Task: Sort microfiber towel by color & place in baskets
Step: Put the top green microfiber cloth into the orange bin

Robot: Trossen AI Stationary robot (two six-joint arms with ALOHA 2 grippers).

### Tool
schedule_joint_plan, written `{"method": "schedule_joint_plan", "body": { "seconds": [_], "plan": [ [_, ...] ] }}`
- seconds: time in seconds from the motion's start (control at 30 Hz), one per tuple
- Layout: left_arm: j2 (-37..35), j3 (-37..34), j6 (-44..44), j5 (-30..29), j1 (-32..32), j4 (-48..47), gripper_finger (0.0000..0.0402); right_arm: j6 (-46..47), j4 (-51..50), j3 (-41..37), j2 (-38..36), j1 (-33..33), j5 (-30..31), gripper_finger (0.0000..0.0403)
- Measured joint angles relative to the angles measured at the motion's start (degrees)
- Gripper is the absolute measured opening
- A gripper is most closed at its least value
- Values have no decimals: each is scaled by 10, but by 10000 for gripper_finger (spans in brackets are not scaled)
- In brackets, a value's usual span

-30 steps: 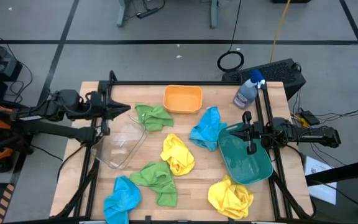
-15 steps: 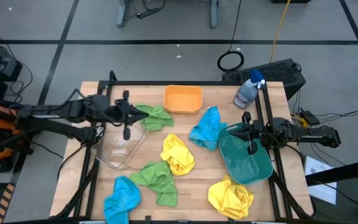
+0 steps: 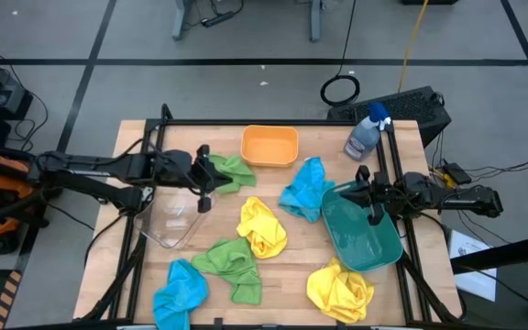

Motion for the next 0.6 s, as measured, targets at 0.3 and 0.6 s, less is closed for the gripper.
{"method": "schedule_joint_plan", "body": {
  "seconds": [0.3, 0.6],
  "plan": [
    [16, -1, -15, 0, 5, 13, 26, -30, 19, 67, 61, 0, 0, 0],
    [38, -1, -16, 0, 22, 14, 26, -102, -49, 214, 219, 0, 3, 0]
  ]
}}
